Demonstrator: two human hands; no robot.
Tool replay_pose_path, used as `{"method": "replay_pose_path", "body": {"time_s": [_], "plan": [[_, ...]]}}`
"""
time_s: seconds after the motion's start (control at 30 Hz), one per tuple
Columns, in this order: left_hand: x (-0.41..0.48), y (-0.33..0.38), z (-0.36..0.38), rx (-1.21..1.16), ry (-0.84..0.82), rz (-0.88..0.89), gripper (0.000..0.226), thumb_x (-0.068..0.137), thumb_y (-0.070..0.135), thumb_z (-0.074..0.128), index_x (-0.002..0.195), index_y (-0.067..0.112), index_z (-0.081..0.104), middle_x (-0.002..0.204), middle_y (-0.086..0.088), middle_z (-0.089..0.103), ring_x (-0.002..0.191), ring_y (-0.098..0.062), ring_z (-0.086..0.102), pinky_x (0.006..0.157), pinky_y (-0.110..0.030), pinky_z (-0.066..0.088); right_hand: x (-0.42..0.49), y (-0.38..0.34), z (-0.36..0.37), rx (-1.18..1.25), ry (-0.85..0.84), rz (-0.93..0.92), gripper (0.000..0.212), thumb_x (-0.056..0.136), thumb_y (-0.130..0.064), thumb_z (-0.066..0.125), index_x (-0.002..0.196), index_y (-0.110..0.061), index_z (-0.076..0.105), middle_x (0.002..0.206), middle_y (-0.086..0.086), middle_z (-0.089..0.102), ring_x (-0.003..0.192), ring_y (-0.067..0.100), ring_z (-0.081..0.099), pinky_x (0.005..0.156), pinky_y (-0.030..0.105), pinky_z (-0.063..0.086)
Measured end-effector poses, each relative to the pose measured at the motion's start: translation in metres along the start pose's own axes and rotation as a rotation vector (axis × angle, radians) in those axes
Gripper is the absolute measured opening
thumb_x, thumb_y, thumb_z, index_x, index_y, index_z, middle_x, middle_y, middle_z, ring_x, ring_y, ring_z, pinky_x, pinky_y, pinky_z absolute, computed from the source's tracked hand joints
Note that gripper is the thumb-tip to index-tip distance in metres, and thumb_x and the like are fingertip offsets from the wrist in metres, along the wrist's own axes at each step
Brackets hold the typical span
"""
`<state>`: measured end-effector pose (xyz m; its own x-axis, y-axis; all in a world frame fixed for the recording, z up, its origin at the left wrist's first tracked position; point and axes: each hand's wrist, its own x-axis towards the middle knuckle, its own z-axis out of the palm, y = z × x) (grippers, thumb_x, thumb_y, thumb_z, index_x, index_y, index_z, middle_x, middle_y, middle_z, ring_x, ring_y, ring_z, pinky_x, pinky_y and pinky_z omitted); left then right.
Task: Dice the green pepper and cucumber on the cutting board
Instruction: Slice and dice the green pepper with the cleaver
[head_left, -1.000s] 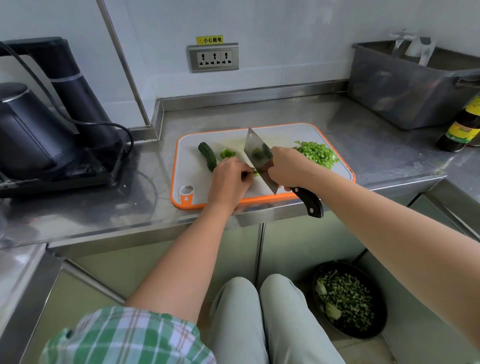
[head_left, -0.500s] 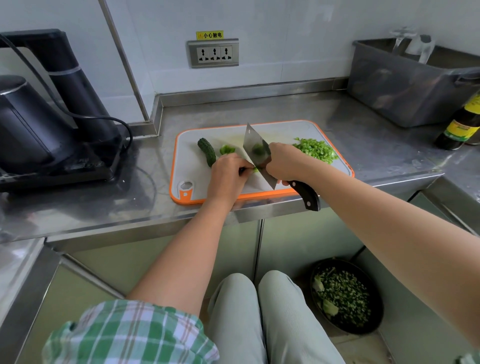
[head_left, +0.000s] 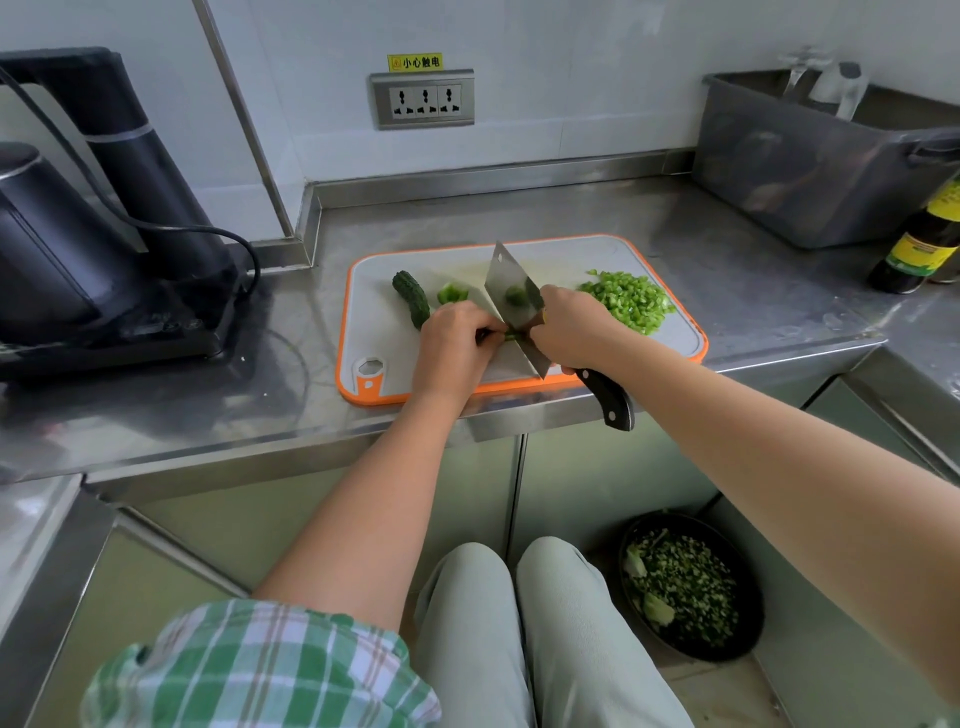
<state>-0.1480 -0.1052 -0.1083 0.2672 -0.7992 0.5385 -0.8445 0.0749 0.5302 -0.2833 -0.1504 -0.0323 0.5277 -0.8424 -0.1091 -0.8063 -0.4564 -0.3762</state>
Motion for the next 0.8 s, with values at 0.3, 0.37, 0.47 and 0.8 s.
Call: {"method": "replay_pose_path", "body": {"time_s": [0.3,0.37,0.47,0.8], "plan": [[-0.001,0.005,-0.001,-0.049,0.017,-0.050,0.014,0.078,0.004,0.067,0.081,0.012,0.078,0.079,-0.004,0.074,0.075,-0.023,0.066,0.070,-0.036,0.053,-0.017,-0.012,-0.017,-0.059,-0.059,-0.014,0.016,0.090,-0.004,0.041,0.106,-0.003,0.044,0.093,0.017,0.055,0.084,0.034,0.061,0.049,0.025,0.036],[-0.002,0.005,-0.001,-0.045,0.013,-0.047,0.014,0.078,0.004,0.067,0.081,0.012,0.078,0.080,-0.004,0.074,0.076,-0.022,0.066,0.071,-0.036,0.052,-0.017,-0.015,-0.015,-0.071,-0.062,-0.008,0.013,0.090,-0.003,0.041,0.103,-0.003,0.042,0.087,0.014,0.053,0.085,0.035,0.060,0.049,0.024,0.036],[-0.002,0.005,-0.001,-0.035,0.015,-0.022,0.014,0.078,0.003,0.067,0.080,0.012,0.078,0.079,-0.004,0.074,0.075,-0.023,0.066,0.069,-0.036,0.052,-0.016,-0.016,-0.013,-0.072,-0.066,0.004,0.009,0.089,-0.002,0.041,0.098,-0.004,0.039,0.080,0.011,0.050,0.073,0.030,0.054,0.047,0.024,0.035],[0.002,0.004,-0.001,-0.005,-0.037,-0.011,0.010,0.076,0.012,0.068,0.076,0.015,0.078,0.074,-0.005,0.072,0.072,-0.026,0.063,0.065,-0.040,0.050,-0.005,-0.013,0.002,-0.046,-0.015,-0.002,0.017,0.090,-0.005,0.044,0.106,-0.003,0.043,0.109,0.023,0.058,0.095,0.037,0.061,0.053,0.032,0.036]]}}
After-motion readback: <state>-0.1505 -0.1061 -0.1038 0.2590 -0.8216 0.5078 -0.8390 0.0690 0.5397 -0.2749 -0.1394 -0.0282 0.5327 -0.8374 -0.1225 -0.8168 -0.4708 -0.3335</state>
